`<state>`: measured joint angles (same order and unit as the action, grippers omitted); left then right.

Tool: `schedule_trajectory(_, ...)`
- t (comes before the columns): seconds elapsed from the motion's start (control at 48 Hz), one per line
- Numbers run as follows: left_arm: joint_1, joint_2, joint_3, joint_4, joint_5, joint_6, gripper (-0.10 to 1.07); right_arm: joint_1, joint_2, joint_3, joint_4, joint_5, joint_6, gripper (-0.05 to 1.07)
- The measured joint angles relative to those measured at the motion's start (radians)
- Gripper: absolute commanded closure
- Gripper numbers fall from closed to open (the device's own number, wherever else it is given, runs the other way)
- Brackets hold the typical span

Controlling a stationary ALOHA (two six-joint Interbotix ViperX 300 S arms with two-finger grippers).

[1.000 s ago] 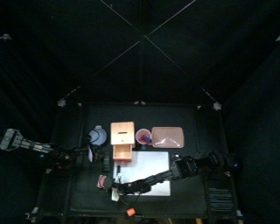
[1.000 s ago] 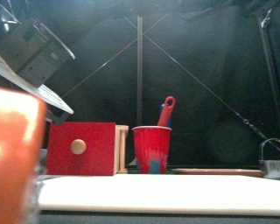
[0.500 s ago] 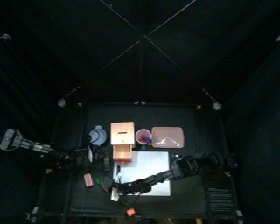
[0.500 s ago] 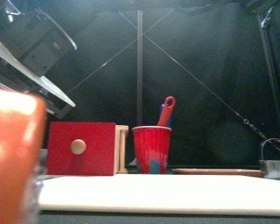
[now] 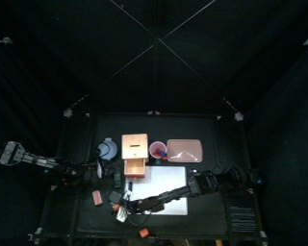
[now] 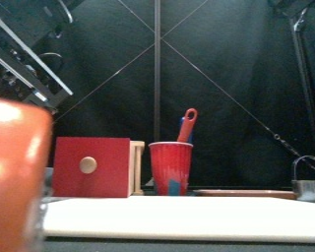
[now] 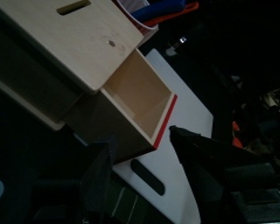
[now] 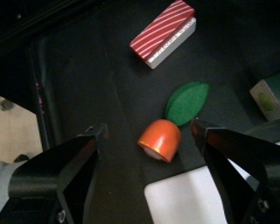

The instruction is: Put carrot in drawer

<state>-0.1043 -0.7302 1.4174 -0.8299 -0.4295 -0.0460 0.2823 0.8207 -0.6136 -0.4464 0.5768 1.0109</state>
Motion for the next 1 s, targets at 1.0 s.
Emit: schedule_trajectory(1.0, 0.006, 0.0, 0.017, 0.0, 0.003, 0.0, 0.1, -0.008, 0.066, -0.032, 0.029, 0.117, -0.009, 0.2)
